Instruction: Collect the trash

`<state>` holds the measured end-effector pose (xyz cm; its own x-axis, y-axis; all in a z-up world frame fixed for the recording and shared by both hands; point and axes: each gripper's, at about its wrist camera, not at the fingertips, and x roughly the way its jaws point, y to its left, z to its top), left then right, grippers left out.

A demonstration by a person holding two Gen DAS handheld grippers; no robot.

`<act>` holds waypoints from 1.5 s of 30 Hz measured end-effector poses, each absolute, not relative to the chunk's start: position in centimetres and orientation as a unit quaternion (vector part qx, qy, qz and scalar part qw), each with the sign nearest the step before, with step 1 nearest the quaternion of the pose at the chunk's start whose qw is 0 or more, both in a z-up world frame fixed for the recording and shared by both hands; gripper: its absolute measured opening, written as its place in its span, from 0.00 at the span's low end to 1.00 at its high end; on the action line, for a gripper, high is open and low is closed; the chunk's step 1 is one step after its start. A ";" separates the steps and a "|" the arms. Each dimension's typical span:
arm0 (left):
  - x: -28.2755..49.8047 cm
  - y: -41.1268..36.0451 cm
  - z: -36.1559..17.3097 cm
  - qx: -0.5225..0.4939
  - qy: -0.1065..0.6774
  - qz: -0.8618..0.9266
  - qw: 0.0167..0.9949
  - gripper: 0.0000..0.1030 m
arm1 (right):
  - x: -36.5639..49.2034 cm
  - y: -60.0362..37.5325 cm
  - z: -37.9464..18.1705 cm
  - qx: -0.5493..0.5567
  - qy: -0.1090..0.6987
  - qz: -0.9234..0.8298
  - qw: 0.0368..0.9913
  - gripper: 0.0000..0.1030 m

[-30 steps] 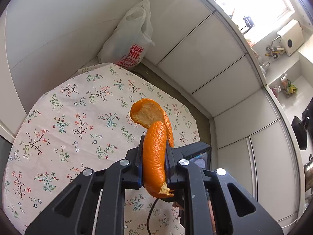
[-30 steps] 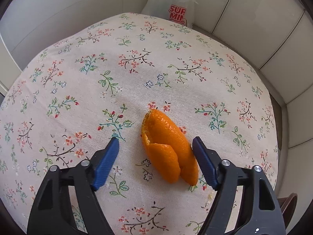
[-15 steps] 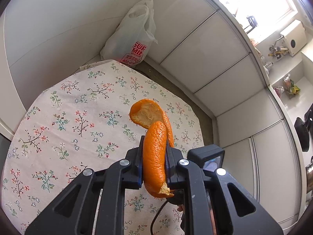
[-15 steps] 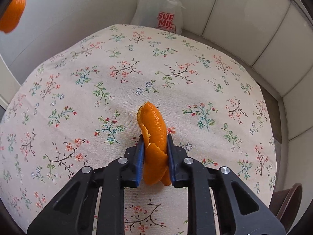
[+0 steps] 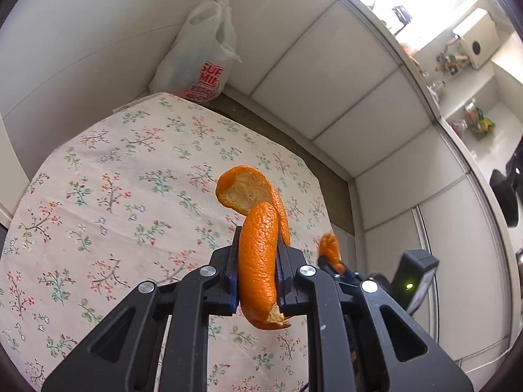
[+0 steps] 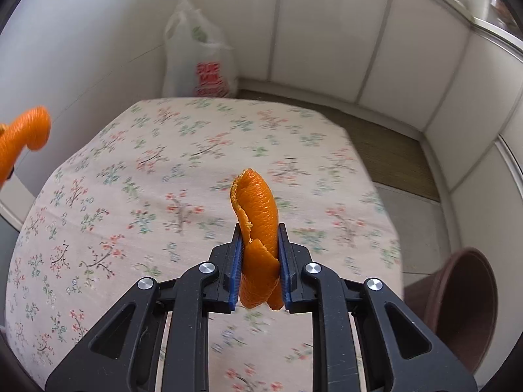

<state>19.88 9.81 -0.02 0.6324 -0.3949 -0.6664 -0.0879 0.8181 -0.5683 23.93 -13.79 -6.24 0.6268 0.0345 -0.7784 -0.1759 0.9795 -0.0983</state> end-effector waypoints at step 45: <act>15.3 -30.4 4.0 -0.042 0.356 -0.287 0.888 0.74 | 2.7 -51.8 0.3 0.155 0.311 -0.365 0.864 0.93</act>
<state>15.30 -30.45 4.05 0.5812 -0.5395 -0.6092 0.4800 0.8318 -0.2788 2.69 -51.80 0.29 0.5394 -0.5341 -0.6510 0.7272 0.6853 0.0403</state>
